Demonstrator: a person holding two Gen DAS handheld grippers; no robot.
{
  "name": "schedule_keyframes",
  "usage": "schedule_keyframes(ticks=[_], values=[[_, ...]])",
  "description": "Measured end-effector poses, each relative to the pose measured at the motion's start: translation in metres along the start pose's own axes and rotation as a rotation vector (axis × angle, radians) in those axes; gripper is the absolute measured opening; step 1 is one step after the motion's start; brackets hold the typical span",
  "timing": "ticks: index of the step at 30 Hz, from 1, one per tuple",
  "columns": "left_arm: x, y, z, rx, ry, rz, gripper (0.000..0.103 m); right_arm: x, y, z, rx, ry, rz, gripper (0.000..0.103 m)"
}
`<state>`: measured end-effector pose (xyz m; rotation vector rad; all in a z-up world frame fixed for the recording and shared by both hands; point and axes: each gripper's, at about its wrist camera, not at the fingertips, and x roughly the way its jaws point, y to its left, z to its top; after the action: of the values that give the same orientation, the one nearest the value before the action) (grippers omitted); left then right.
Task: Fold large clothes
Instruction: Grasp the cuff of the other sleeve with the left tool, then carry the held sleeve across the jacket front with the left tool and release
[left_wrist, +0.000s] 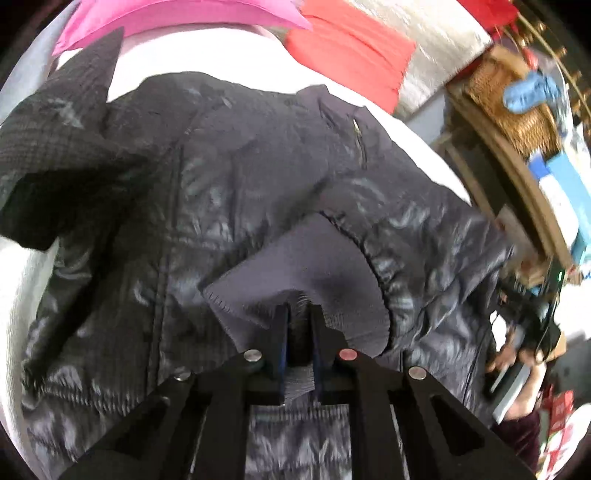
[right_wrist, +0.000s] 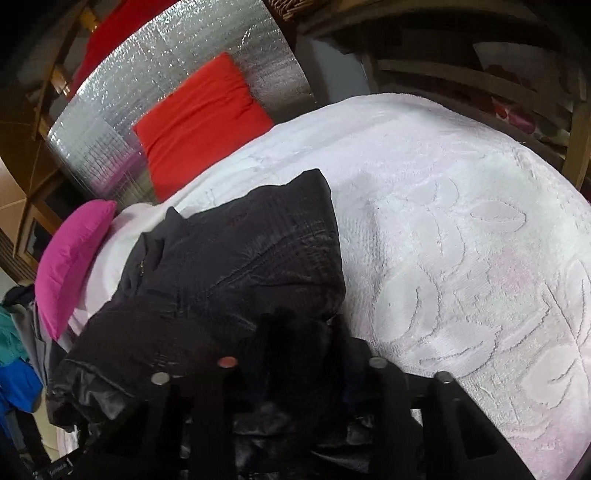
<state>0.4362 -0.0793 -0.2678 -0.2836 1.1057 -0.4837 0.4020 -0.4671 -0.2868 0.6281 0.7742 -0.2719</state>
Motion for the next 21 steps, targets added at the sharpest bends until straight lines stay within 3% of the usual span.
schedule_keyframes(ticks=[7, 13, 15, 18, 21], values=[[-0.037, -0.005, 0.021, 0.100, -0.202, 0.075, 0.008, -0.011, -0.006, 0.003, 0.015, -0.011, 0.044, 0.025], [-0.050, 0.018, 0.053, 0.114, -0.313, 0.289, 0.008, -0.014, -0.001, 0.002, 0.012, -0.009, 0.078, 0.025], [-0.047, 0.025, 0.054, 0.110, -0.314, 0.340, 0.008, -0.012, -0.001, 0.001, 0.014, 0.001, 0.078, 0.026], [-0.026, 0.029, 0.053, 0.107, -0.243, 0.375, 0.009, -0.006, 0.001, 0.000, 0.011, 0.020, 0.064, 0.028], [-0.019, 0.032, 0.051, 0.101, -0.205, 0.379, 0.010, -0.004, 0.002, 0.000, 0.005, 0.024, 0.049, 0.028]])
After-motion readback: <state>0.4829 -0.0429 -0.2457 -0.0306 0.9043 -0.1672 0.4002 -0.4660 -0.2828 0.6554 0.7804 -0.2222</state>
